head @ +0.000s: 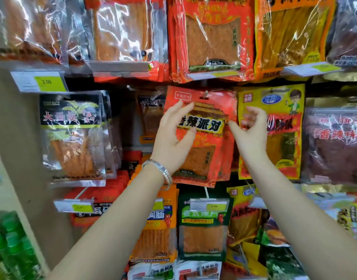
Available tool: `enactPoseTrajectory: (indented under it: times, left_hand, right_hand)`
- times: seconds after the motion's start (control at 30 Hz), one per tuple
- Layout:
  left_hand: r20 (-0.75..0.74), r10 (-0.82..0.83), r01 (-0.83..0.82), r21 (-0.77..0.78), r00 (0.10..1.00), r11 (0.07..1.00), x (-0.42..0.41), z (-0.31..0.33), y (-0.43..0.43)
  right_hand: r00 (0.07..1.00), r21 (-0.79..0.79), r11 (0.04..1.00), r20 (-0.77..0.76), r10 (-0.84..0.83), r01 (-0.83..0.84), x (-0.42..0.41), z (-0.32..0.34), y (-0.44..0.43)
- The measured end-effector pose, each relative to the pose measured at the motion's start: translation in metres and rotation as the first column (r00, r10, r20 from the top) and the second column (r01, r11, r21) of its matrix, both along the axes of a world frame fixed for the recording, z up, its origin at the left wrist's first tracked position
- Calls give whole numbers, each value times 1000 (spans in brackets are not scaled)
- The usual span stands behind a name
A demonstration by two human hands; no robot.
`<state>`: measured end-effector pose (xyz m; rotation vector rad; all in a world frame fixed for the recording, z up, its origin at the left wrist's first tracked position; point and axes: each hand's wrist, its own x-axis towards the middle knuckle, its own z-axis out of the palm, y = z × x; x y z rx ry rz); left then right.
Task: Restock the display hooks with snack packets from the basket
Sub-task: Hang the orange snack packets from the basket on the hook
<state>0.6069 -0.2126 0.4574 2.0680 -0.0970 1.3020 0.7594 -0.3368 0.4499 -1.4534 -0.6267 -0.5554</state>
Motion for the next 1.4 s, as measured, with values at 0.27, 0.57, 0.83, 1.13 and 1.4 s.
enactPoseTrajectory:
  times: [0.27, 0.57, 0.83, 1.13, 1.4]
  left_hand:
    - [-255, -277, 209, -263, 926, 942, -41, -125, -10]
    - [-689, -465, -288, -685, 556, 669, -159, -353, -2]
    - [-719, -628, -785, -559, 298, 268, -359, -470, -42]
    - [-824, -551, -899, -335, 133, 283, -500, -473, -95]
    - [-872, -419, -962, -274, 252, -7, -582, -478, -68]
  right_hand:
    - [976, -84, 987, -183, 121, -138, -79, -130, -27]
    - [468, -213, 939, -881, -67, -268, -196, -338, -61]
    - [-41, -227, 631, -924, -381, -742, -318, -428, -113]
    - [231, -284, 54, -864, -448, -957, -409, -472, -137]
    - [338, -329, -93, -848, -408, -940, -446, -470, -56]
